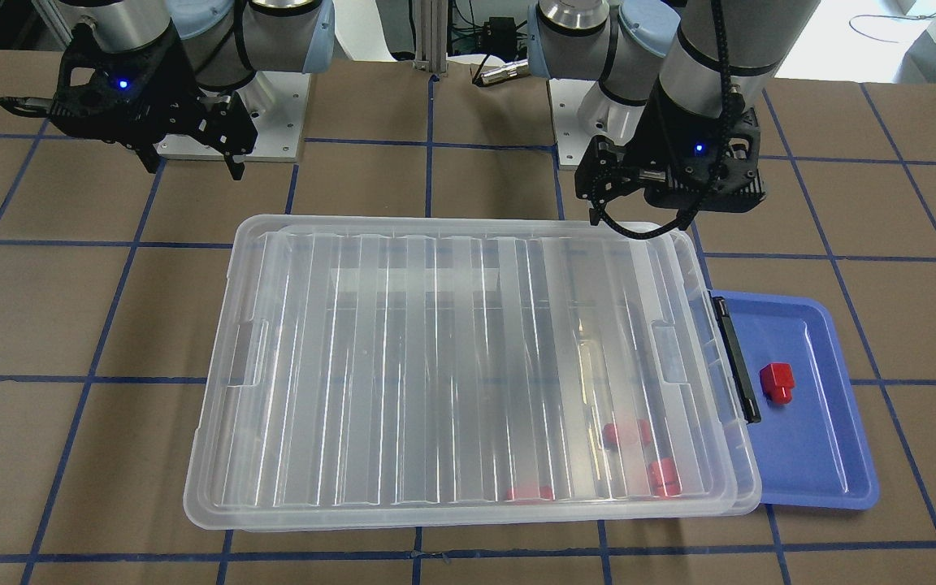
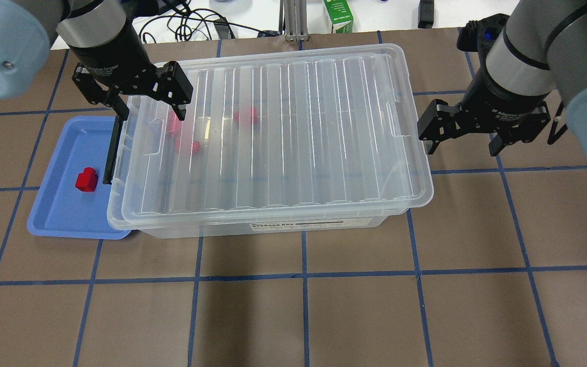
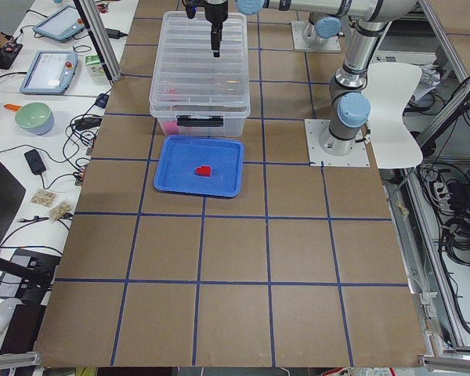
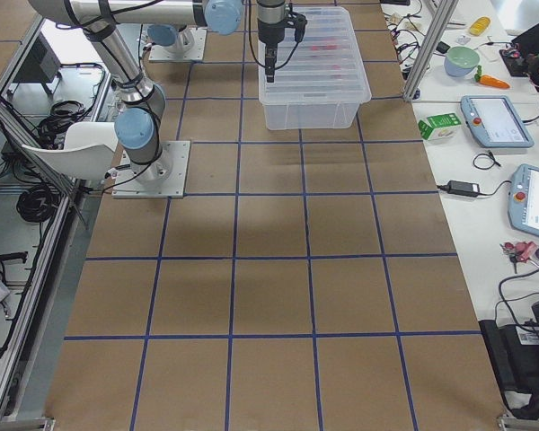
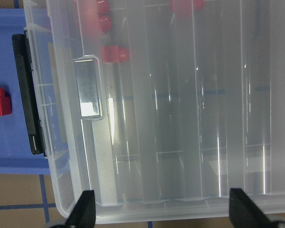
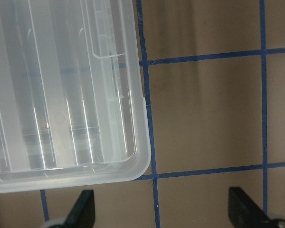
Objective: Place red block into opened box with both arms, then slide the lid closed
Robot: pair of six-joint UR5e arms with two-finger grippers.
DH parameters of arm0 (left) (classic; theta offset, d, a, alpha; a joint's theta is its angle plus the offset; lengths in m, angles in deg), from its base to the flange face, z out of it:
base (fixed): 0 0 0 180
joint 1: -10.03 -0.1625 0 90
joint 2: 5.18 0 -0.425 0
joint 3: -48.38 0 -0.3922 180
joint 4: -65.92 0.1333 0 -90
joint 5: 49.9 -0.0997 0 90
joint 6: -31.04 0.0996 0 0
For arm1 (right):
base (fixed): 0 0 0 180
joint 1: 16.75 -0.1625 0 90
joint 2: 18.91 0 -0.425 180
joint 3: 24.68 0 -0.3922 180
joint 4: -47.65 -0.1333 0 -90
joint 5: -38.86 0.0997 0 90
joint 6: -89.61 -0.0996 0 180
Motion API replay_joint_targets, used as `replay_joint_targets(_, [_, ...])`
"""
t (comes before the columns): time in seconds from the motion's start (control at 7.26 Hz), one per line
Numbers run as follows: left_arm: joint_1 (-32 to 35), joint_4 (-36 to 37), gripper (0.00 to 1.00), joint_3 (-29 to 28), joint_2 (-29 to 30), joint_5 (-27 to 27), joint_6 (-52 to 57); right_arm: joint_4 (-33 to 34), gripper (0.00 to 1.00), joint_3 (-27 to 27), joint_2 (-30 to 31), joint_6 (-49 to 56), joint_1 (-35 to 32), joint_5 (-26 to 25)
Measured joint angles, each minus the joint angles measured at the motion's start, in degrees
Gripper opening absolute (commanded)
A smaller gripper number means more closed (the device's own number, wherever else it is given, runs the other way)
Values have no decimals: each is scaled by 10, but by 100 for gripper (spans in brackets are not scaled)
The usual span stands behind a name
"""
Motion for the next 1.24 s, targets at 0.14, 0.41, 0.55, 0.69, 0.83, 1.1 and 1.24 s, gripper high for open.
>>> replay_joint_targets(0.14, [0,0,100,0,0,0,0,3,100,9,-4,1,0,0])
replay_joint_targets(0.41, [0,0,100,0,1,0,0,15,100,14,-19,-3,3,4])
replay_joint_targets(0.55, [0,0,100,0,1,0,0,22,100,8,-36,-3,3,5])
replay_joint_targets(0.69, [0,0,100,0,1,0,0,36,100,-4,-65,-3,4,3])
replay_joint_targets(0.83, [0,0,100,0,1,0,-1,57,100,-18,-98,-3,4,2])
replay_joint_targets(1.1, [1,0,100,0,3,1,-1,109,100,-29,-144,-3,3,3])
replay_joint_targets(1.24, [1,0,100,-1,3,1,-2,121,100,-33,-158,-3,3,2])
